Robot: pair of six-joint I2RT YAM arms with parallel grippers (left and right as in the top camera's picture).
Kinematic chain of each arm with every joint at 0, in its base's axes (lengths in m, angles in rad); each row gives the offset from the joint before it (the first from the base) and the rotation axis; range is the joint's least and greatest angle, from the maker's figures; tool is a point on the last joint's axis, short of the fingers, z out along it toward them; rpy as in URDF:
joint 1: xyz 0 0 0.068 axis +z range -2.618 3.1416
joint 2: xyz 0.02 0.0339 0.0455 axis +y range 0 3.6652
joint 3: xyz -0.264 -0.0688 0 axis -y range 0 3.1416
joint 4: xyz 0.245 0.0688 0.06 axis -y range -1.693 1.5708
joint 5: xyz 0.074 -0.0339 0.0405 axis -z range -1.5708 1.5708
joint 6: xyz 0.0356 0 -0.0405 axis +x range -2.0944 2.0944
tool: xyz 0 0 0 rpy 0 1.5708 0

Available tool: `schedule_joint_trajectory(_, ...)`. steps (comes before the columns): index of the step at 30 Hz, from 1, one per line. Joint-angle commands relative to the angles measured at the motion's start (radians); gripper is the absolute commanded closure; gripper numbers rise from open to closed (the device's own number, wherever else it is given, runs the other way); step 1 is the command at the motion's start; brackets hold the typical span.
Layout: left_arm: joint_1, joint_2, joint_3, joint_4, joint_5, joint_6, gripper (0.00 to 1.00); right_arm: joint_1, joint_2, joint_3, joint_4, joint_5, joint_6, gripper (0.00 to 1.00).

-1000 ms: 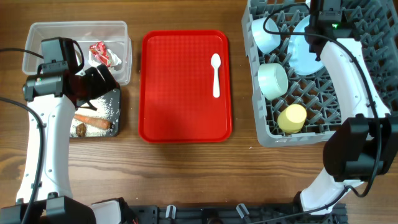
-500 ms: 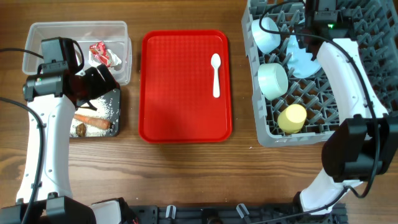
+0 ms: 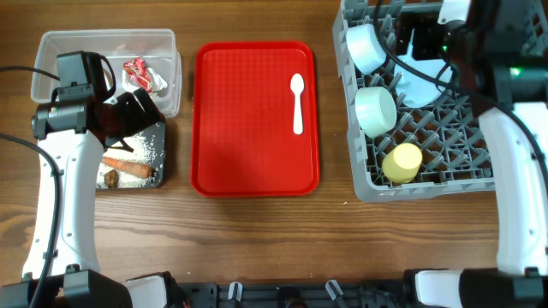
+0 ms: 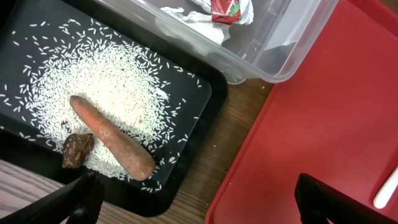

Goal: Sort waste into correct bins and load items into the dishwasher rack
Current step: 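Release the plate and move right gripper back to the red tray, then grasp the white spoon handle on the red tray with right gripper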

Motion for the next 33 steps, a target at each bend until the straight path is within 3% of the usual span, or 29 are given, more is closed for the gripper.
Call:
schedule_joint_trajectory(1, 0.004, 0.007, 0.018, 0.003, 0.009, 0.002, 0.0, 0.043, 0.047, -0.019, 0.053, -0.281, 0.16, 0.02)
schedule_joint_trajectory(5, 0.004, 0.007, 0.018, 0.003, 0.008, 0.002, 0.0, 0.131, 0.107, -0.034, 0.088, -0.254, 0.165, 0.14)
schedule_joint_trajectory(15, 0.004, 0.007, 0.018, 0.003, 0.009, 0.002, 0.0, 0.397, 0.407, -0.034, 0.117, 0.068, 0.28, 0.38)
schedule_joint_trajectory(23, 0.004, 0.006, 0.018, 0.003, 0.009, 0.002, 0.0, 0.428, 0.569, -0.034, 0.134, 0.179, 0.328, 0.52)
schedule_joint_trajectory(33, 0.004, 0.006, 0.018, 0.003, 0.008, 0.002, 0.0, 0.428, 0.656, -0.034, 0.16, 0.233, 0.366, 0.62)
